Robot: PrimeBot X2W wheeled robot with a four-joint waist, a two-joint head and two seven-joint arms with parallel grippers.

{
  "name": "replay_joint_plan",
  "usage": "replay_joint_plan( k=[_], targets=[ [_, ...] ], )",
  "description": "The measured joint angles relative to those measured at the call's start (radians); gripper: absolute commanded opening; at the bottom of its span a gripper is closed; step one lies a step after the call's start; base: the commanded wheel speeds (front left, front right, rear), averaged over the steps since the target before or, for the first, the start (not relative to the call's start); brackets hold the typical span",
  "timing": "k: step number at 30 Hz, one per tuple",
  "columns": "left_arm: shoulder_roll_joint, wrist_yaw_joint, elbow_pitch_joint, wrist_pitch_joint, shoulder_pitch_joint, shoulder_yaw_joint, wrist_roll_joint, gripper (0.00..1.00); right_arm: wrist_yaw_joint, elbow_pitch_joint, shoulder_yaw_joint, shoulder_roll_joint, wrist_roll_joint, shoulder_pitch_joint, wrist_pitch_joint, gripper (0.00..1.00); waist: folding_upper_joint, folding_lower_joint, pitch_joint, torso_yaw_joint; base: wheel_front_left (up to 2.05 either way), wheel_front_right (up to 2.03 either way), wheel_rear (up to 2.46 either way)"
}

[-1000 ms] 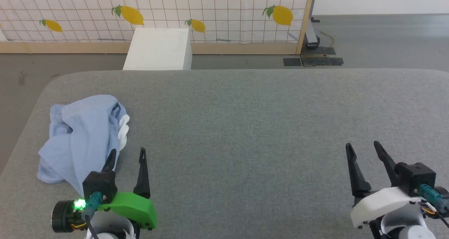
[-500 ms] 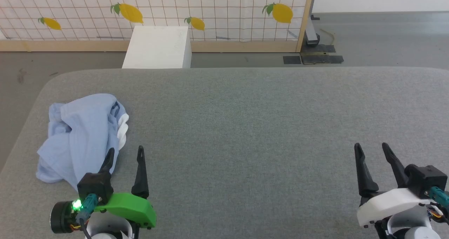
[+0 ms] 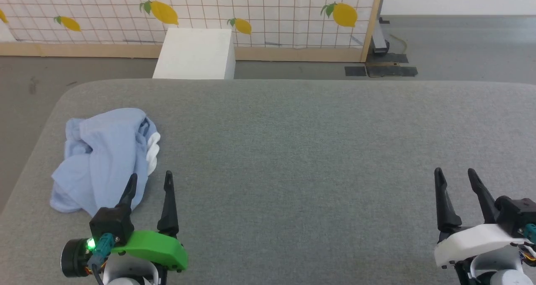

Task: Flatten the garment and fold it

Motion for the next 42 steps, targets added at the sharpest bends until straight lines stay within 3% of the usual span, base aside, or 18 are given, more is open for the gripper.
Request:
replay_joint_plan(
  k=[14,42],
  targets=[
    [0.000,-0.001,-0.011,-0.028,0.028,0.005,-0.035,1.00,0.000,0.022,-0.005,0.000,0.012,0.006,-0.027,1.00,0.0000,0.0000,-0.023,0.064,0.00,0.00,0.00],
    [0.000,-0.002,-0.029,-0.087,0.069,0.023,-0.102,1.00,0.000,0.090,0.043,0.001,0.049,0.010,-0.087,1.00,0.0000,0.0000,-0.025,0.279,0.00,0.00,0.00]
  ],
)
